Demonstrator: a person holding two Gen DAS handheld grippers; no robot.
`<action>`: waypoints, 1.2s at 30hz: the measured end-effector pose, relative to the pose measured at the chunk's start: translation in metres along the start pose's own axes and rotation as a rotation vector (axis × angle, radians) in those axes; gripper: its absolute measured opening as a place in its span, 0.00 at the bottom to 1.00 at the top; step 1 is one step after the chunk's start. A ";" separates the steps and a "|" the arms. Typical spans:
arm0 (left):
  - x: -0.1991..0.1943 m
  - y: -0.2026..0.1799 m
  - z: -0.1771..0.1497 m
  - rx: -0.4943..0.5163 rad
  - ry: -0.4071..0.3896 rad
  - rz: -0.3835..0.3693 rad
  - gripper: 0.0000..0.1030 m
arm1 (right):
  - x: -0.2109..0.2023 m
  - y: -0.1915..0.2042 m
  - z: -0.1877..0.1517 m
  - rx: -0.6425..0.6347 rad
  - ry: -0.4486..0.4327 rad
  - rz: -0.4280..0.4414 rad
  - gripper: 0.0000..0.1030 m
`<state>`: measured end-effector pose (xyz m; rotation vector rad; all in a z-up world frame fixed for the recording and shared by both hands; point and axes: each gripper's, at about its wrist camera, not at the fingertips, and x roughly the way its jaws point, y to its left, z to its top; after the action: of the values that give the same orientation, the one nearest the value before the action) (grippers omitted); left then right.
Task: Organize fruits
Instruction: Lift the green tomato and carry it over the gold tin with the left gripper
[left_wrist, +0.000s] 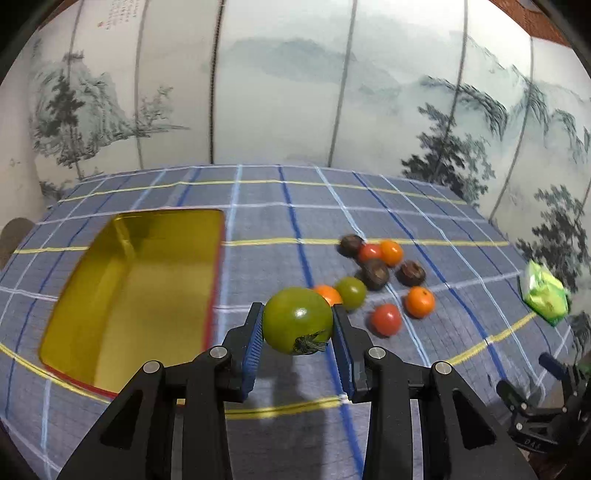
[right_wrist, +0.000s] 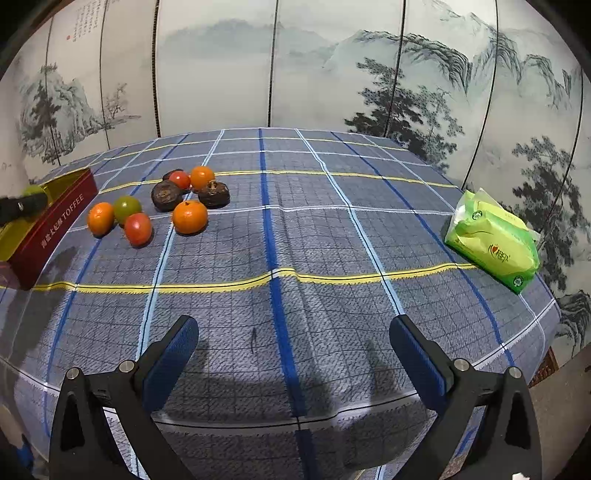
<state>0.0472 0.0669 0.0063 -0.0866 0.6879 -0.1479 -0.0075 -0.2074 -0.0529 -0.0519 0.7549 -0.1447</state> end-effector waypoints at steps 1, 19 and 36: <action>-0.002 0.007 0.002 -0.012 -0.005 0.008 0.36 | 0.000 0.002 0.000 -0.003 0.001 0.002 0.99; -0.019 0.106 0.003 -0.139 -0.026 0.163 0.36 | -0.004 0.014 0.001 -0.035 0.000 0.018 0.99; 0.010 0.138 -0.006 -0.161 0.026 0.239 0.36 | 0.000 0.018 0.000 -0.049 0.011 0.028 0.99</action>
<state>0.0654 0.2015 -0.0221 -0.1559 0.7296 0.1359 -0.0054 -0.1892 -0.0552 -0.0868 0.7702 -0.0995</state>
